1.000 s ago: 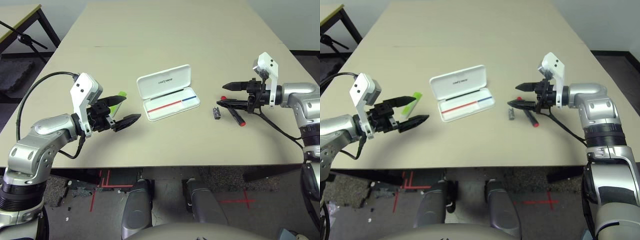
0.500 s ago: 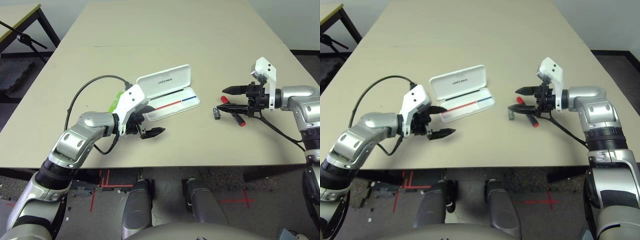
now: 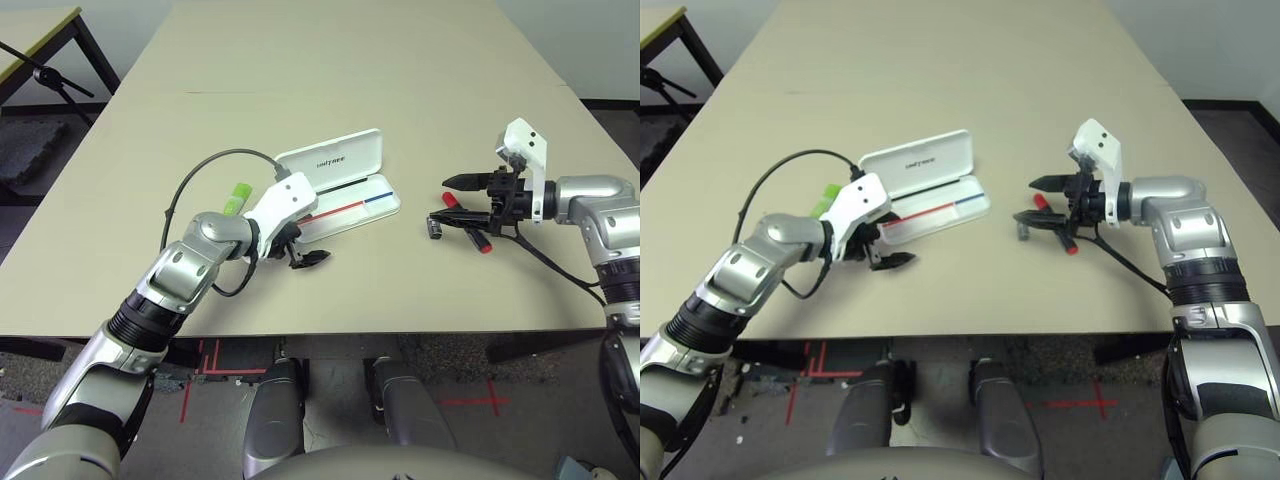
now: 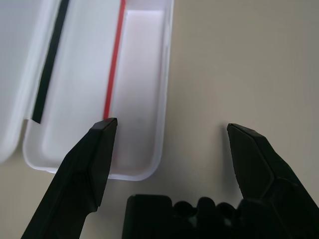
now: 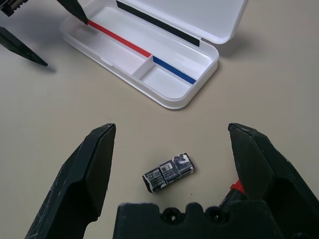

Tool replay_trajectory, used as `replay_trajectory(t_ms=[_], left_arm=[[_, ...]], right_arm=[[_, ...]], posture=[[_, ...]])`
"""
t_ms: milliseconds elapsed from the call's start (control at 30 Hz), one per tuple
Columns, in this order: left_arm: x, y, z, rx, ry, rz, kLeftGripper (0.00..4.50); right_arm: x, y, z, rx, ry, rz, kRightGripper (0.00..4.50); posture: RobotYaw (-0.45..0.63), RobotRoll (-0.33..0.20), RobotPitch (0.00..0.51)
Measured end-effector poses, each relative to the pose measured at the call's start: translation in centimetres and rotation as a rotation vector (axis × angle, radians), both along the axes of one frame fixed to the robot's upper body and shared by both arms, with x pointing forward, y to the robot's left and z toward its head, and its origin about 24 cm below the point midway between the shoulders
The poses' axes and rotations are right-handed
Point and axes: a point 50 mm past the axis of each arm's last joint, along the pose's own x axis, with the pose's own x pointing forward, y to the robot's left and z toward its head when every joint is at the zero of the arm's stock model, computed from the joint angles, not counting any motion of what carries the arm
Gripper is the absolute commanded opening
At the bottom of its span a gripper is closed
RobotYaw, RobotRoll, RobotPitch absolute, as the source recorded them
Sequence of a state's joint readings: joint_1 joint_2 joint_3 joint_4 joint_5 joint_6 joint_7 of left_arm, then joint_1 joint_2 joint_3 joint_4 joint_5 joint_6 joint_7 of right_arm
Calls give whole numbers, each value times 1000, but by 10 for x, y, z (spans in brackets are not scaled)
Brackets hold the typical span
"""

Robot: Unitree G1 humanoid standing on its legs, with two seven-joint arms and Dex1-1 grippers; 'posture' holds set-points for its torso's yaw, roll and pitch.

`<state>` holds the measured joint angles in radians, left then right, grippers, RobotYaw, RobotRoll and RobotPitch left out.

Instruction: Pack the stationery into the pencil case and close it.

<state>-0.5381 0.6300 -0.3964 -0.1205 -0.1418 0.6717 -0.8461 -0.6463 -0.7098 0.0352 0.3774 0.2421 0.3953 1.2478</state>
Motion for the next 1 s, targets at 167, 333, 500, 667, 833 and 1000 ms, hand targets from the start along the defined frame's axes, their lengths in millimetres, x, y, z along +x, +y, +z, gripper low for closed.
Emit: replay_trajectory(t_ms=[167, 333, 500, 667, 833, 1000], left_arm=[[1, -1, -2, 1, 13, -7, 4452], [0, -3, -4, 6, 23, -19, 4452], [0, -5, -4, 5, 39, -39, 3545], [4, -5, -2, 8, 32, -43, 1520], [7, -3, 0, 18, 23, -49, 33], [7, 2, 2, 51, 6, -93, 33]], right_arm=[[0, -1, -2, -2, -3, -12, 4500], [1, 0, -1, -2, -17, -20, 4500], [1, 2, 0, 3, -35, -19, 4500], [-5, 7, 1, 31, -24, 19, 4500], [-12, 8, 0, 43, 7, 41, 4500], [-18, 10, 2, 50, 22, 67, 4500]], posture=[[-38, 0, 155], [-49, 0, 154], [-60, 0, 152], [-71, 0, 148], [-82, 0, 144], [-86, 0, 142]])
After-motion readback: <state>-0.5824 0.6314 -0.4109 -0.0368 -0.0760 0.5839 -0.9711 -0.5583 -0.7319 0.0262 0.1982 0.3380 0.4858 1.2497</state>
